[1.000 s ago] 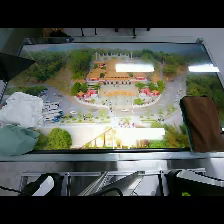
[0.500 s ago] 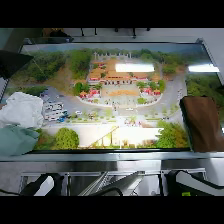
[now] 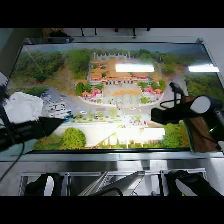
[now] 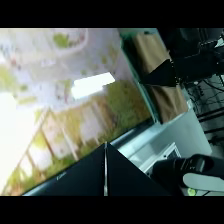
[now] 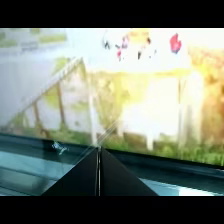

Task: Fold the shirts.

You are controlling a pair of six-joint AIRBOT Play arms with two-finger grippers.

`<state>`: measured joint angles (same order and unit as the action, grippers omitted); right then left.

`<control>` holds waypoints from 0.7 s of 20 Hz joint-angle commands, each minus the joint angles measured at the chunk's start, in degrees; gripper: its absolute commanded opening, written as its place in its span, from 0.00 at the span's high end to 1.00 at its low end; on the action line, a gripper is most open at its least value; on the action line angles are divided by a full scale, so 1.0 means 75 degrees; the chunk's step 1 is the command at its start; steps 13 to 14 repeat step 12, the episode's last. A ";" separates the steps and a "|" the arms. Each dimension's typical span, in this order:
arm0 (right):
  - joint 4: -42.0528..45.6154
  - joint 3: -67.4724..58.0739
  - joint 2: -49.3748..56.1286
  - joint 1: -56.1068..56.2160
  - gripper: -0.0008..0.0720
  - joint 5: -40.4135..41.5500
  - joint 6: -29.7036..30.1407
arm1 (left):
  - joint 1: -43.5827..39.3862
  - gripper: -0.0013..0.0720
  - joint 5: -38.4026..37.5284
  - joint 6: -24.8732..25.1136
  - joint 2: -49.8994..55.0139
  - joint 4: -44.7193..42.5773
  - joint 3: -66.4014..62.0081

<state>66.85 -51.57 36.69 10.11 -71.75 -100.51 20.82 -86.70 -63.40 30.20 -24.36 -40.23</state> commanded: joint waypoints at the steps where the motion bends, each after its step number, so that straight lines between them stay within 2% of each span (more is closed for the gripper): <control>1: 0.0003 0.0790 -0.0146 0.0629 0.96 0.0256 -0.0082 | 0.0000 0.97 0.0067 -0.0073 -0.1035 -0.0198 0.1419; 14: -0.0026 0.0790 -0.0125 0.0629 0.96 0.0251 -0.0082 | 0.0000 0.97 0.0160 -0.0443 -0.1463 -0.0187 0.1661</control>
